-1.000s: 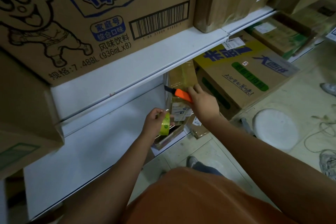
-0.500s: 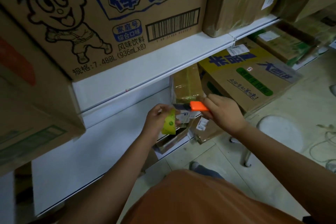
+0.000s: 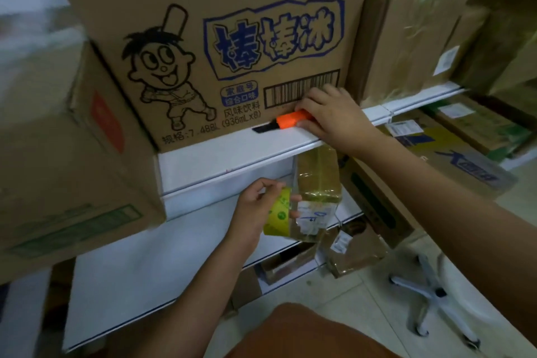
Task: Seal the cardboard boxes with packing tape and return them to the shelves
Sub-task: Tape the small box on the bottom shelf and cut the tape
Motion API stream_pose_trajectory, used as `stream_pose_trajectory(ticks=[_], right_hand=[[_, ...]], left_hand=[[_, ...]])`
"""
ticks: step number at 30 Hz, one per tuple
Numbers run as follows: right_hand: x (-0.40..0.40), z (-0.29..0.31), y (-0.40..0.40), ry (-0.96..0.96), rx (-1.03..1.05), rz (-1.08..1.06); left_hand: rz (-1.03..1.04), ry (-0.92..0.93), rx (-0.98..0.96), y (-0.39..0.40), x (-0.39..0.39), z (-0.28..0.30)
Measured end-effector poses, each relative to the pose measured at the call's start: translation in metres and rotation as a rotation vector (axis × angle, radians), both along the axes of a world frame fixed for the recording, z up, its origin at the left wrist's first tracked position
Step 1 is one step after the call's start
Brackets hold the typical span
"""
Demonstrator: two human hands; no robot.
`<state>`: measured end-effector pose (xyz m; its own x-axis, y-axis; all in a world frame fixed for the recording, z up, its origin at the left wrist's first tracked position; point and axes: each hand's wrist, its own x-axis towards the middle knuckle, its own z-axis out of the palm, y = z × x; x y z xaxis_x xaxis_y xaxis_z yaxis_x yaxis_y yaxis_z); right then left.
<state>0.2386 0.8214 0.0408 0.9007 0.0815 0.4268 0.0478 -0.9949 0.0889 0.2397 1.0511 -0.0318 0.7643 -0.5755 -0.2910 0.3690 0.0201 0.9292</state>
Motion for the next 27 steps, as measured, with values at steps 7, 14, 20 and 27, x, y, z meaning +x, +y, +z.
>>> stream_pose_trajectory(ticks=[7, 14, 20, 27], right_hand=[[-0.055, 0.005, 0.059, 0.082, 0.649, 0.233], [-0.048, -0.001, 0.082, 0.369, 0.999, 0.383], [-0.036, -0.007, 0.098, 0.247, 0.875, 0.386], [-0.006, 0.005, 0.095, 0.212, 0.993, 0.344]], left_hand=[[0.155, -0.046, -0.036, 0.019, -0.032, 0.032], [0.333, -0.082, 0.023, 0.021, -0.057, 0.059], [0.432, 0.014, 0.096, 0.02, -0.066, 0.071], [0.306, -0.046, 0.266, 0.029, -0.05, 0.072]])
